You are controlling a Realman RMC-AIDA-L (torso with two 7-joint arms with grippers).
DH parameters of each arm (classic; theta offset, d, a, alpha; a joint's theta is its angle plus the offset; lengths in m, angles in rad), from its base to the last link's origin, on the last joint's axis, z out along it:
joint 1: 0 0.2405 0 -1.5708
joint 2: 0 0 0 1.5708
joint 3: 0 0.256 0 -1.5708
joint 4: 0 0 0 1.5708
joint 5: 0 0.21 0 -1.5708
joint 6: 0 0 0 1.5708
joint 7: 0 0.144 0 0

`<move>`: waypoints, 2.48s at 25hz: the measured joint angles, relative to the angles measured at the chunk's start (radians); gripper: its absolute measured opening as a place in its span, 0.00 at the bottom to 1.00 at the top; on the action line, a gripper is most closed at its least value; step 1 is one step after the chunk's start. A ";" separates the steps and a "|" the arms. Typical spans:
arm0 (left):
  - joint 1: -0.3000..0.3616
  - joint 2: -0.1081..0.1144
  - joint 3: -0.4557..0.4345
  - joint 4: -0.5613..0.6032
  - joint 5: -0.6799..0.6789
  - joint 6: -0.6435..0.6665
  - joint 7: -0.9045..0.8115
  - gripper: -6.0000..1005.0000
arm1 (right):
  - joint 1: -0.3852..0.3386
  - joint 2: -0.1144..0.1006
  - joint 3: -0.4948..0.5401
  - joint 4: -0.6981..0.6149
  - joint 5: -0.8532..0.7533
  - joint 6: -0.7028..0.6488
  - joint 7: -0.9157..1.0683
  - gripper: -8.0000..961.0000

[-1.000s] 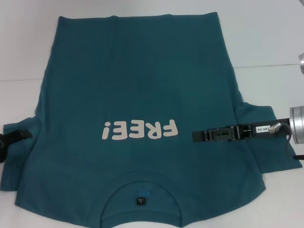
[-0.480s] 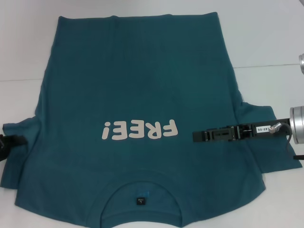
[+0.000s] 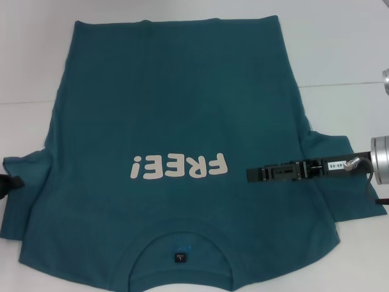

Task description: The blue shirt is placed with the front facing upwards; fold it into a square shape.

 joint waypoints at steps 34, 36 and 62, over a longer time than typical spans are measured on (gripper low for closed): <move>-0.087 0.056 0.156 0.123 0.087 0.038 -0.142 0.04 | 0.005 0.000 0.000 0.000 0.000 -0.009 0.004 0.96; -0.094 0.047 0.170 0.127 0.093 0.058 -0.193 0.04 | 0.008 0.002 -0.001 0.000 0.000 -0.009 0.005 0.96; -0.100 0.094 0.162 0.246 0.249 0.089 -0.371 0.04 | 0.001 0.003 -0.005 0.000 0.000 -0.009 0.007 0.96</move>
